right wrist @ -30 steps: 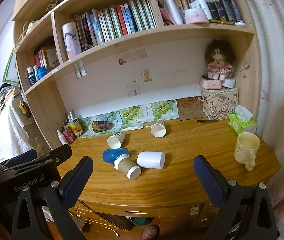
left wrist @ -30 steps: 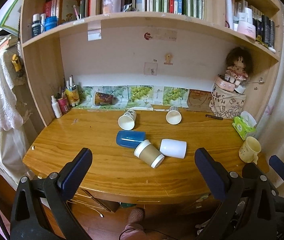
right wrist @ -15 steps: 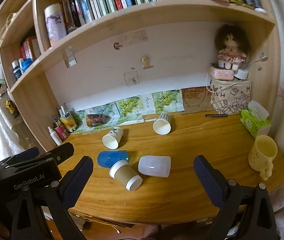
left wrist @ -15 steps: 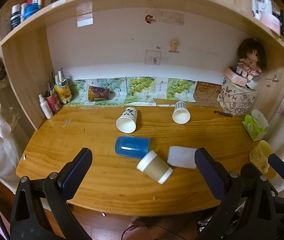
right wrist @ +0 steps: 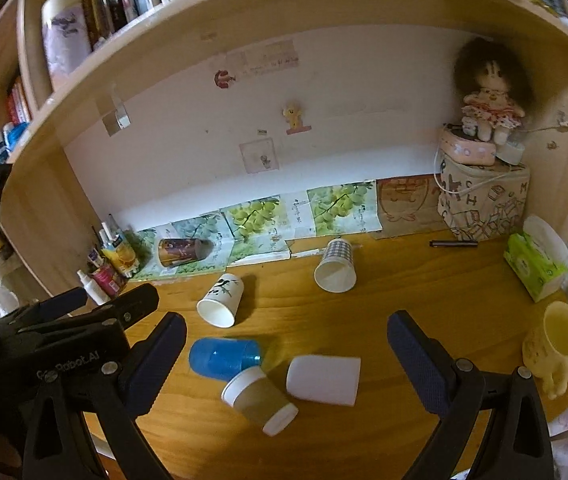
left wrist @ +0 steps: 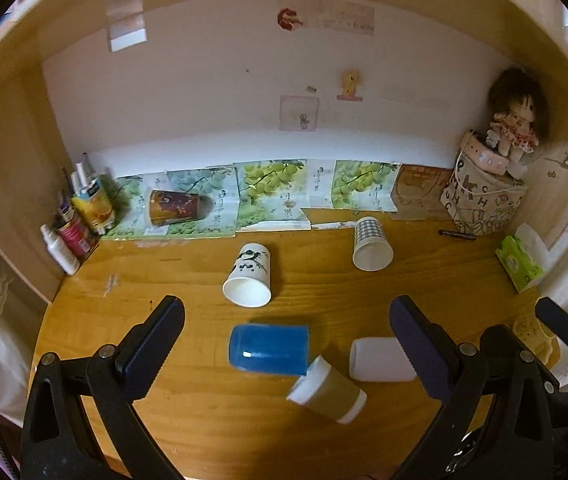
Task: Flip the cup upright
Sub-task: 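Move the right tool toward the gray checkered cup lying on its side, then close the right gripper around the gray checkered cup's body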
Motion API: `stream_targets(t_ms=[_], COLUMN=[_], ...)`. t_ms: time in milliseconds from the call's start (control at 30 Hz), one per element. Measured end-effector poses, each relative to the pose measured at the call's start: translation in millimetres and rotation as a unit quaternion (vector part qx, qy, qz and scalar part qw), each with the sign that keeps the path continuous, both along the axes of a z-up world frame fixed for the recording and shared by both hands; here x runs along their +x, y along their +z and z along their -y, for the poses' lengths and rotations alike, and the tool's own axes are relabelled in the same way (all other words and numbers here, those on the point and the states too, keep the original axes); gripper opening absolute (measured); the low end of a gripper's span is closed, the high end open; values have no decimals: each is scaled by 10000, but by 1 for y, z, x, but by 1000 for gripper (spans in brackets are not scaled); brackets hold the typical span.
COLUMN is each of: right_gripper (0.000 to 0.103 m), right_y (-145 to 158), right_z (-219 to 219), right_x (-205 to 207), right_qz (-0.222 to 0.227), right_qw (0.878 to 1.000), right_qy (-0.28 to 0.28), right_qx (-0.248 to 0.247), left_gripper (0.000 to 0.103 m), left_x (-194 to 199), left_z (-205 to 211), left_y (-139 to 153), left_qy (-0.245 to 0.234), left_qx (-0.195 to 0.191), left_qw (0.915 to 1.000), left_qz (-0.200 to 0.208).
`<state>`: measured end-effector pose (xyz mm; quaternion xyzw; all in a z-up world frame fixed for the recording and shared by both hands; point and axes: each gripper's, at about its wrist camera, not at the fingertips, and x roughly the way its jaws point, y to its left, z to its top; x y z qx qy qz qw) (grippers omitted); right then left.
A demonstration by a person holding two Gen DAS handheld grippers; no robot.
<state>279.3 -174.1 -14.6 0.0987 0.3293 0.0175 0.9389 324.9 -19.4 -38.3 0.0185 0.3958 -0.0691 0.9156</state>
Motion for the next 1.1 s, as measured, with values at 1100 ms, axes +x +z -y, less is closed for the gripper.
stream_targets(t_ms=[1100], right_gripper=[101], right_y=[-123], right_z=[51], right_x=[237], right_qz=[-2019], right_qw=[9781], right_qy=[-491], right_qx=[80], left_gripper=[102], left_x=[133], left_z=[16], left_y=[-97], left_qy=[-487], left_qx=[-274], left_qw=[9896], left_qz=[-1328])
